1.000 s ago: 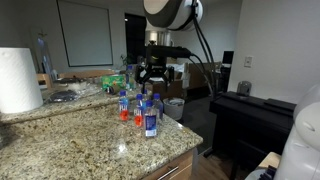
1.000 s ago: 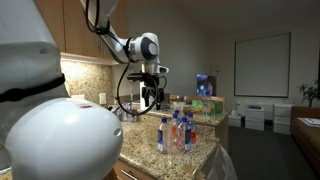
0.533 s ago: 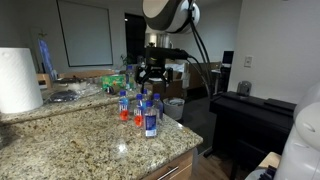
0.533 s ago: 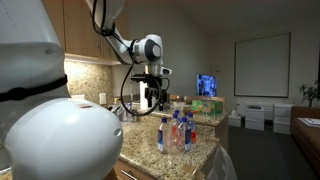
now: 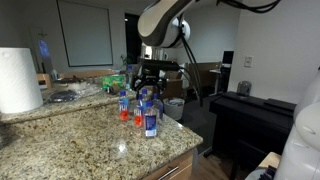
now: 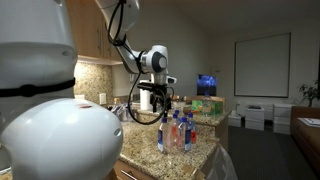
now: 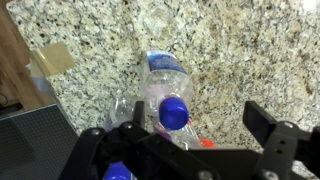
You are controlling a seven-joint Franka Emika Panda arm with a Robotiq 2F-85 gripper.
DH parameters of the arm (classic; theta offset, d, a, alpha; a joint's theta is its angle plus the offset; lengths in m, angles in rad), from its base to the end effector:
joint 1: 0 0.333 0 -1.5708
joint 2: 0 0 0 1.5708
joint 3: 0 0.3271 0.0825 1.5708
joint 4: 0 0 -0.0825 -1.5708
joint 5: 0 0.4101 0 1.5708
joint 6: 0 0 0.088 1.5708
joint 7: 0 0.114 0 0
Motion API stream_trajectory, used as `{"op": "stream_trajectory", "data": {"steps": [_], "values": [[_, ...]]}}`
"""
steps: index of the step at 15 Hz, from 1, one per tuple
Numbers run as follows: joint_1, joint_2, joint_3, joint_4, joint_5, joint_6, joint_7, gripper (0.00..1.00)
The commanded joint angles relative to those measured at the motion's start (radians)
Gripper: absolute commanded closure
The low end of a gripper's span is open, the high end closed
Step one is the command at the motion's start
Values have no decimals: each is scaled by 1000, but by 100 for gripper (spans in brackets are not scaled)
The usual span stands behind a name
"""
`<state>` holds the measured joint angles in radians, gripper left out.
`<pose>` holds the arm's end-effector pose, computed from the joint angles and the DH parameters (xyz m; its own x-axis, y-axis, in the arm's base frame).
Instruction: Put the bottles in the plastic bag on the right
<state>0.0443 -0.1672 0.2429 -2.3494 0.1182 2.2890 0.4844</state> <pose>0.4881 0.1485 0.3950 0.9606 -0.2707 0.0632 -0.2641 -0.9596 -0.0970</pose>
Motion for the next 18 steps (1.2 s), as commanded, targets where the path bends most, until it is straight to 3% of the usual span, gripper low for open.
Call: {"op": "stream_trajectory", "data": {"steps": [1,5,6,7,16,17,18], "values": [[13,61,-23,31,-52,29,55,0],[22,94,-41,51,-73,4,61,2],[24,99,-43,53,-75,0,61,9],[26,102,-46,49,-73,-1,61,27],[42,107,-65,58,-102,-6,68,85],[41,100,-67,58,-115,-12,73,90],[41,97,-69,59,-125,-15,78,89]]}}
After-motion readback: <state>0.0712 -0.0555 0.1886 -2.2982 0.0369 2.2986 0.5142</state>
